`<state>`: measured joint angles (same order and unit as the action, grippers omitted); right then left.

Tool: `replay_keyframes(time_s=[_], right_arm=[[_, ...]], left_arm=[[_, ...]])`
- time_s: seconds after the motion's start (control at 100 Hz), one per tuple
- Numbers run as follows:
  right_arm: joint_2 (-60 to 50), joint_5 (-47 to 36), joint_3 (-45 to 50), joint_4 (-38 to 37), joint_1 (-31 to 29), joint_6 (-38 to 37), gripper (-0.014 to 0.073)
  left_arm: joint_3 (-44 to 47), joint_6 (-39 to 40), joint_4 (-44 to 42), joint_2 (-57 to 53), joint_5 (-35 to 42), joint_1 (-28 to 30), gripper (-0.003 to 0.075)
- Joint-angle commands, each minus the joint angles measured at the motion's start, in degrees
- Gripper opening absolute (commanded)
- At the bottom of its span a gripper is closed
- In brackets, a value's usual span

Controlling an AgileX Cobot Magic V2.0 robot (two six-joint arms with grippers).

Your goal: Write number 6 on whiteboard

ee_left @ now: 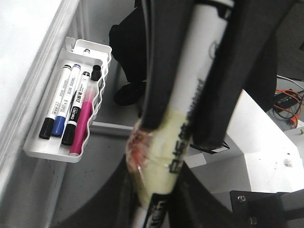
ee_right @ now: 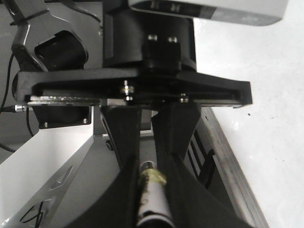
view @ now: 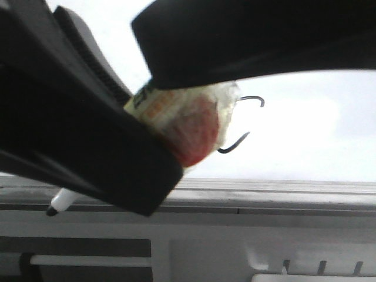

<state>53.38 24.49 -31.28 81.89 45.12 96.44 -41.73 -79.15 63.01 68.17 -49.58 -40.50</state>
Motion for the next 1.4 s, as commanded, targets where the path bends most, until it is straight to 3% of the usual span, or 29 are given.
replay_keyframes(time_s=[0.0, 0.14, 0.25, 0.65, 0.75, 0.8, 0.95, 1.19, 1.39], right_arm=[[-0.3, 3.6, -1.6, 1.5, 0.1, -0.4, 0.0031], [-0.5, -0.5, -1.6, 1.6, 0.1, -1.5, 0.0347], [-1.6, -4.4, -1.6, 1.6, 0.1, -2.5, 0.0489], [-16.2, -18.3, -1.6, 1.6, 0.0, -2.6, 0.0491], [-20.4, -22.6, -1.6, 3.0, 0.0, -2.9, 0.0431], [-22.3, -24.5, -1.6, 5.2, 0.0, -2.9, 0.0337], [-27.3, -29.2, -1.6, 8.5, 0.0, -2.9, -0.0071], [-29.6, -33.5, -0.5, 9.2, 0.0, -2.9, -0.0065], [-29.6, -33.8, 0.6, 9.3, 0.0, -2.9, -0.0065]], left_arm=[[-1.9, 2.9, 5.9, -0.8, 4.7, 0.1, -0.0019], [-1.9, 2.9, 5.9, -0.8, 4.7, 0.1, -0.0019], [-1.9, 2.9, 5.9, -0.8, 4.6, 0.1, -0.0019], [-1.9, 3.3, 9.2, -0.9, 6.7, 0.1, -0.0019], [-1.9, 3.3, 10.7, -0.9, 9.4, 0.1, -0.0019], [-1.9, 3.3, 11.5, -0.9, 11.1, 0.1, -0.0019], [-1.7, 3.3, 16.0, -0.9, 19.5, 0.1, -0.0019], [0.5, 3.3, 31.9, -0.8, 37.1, -0.4, -0.0019], [2.1, 3.3, 33.1, -0.7, 50.5, -6.5, -0.0019]])
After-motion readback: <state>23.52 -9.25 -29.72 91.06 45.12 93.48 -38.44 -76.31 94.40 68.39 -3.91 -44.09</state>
